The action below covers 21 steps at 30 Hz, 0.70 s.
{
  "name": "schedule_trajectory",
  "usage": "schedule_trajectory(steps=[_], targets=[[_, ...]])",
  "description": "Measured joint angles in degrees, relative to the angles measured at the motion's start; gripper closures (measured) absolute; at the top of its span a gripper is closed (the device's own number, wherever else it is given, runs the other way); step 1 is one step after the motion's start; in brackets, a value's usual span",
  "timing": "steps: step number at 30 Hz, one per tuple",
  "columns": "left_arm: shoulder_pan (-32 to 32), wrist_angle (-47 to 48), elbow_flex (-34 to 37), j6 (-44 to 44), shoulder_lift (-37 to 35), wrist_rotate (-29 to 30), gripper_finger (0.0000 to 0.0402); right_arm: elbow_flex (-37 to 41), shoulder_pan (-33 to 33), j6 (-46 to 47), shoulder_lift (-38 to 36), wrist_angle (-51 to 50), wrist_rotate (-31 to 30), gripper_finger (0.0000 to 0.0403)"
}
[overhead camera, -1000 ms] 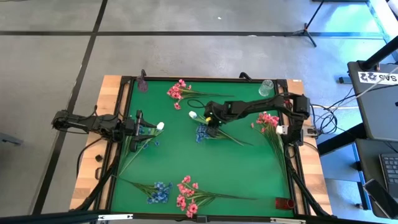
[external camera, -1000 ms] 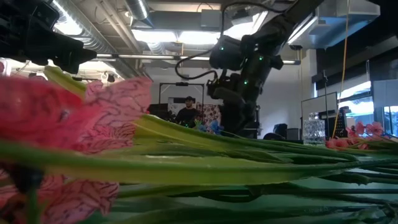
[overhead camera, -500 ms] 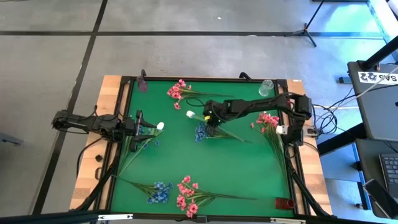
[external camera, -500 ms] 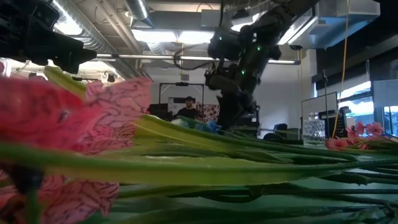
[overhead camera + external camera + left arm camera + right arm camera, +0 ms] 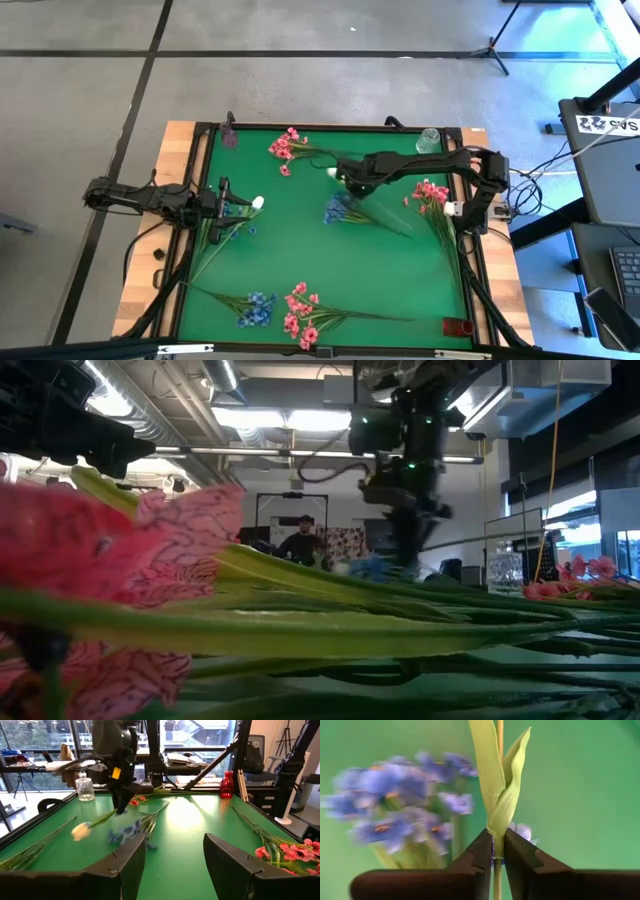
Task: Sort flowers into vase by color
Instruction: Put the top white flower into the transparent vase
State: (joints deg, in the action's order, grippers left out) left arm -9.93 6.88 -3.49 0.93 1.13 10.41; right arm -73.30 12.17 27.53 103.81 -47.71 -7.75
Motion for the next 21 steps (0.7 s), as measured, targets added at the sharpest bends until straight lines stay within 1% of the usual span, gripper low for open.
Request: schedule_trajectory(steps=[2,4,6,8,10,12,14,16,21], targets=[[0.0,0.0,0.0,0.0,0.0,0.0,0.0208,-0.1,0.8,1.6,0.0,-0.9,0.5,0.0336],[0.0,0.0,0.0,0.0,0.0,0.0,0.0208,-0.1,2.2,3.6,0.0,-2.7,2.9,0.0307],[0.0,0.0,0.0,0.0,0.0,0.0,0.0208,-0.1,3.5,5.0,0.0,-3.8,4.0,0.027],[0.0,0.0,0.0,0.0,0.0,0.0,0.0208,-0.1,4.8,5.1,-0.3,-4.1,3.2,0.023],[0.0,0.0,0.0,0.0,0.0,0.0,0.0208,-0.1,6.3,3.9,-0.9,-2.2,3.8,0.0194],[0.0,0.0,0.0,0.0,0.0,0.0,0.0208,-0.1,7.8,2.9,-1.2,1.1,6.7,0.0169],[0.0,0.0,0.0,0.0,0.0,0.0,0.0208,-0.1,8.7,1.9,-0.8,3.6,7.0,0.0158],[0.0,0.0,0.0,0.0,0.0,0.0,0.0208,-0.1,9.7,1.8,0.3,6.4,5.8,0.016],[0.0,0.0,0.0,0.0,0.0,0.0,0.0208,-0.1,10.9,-0.5,4.6,12.4,8.0,0.0191]])
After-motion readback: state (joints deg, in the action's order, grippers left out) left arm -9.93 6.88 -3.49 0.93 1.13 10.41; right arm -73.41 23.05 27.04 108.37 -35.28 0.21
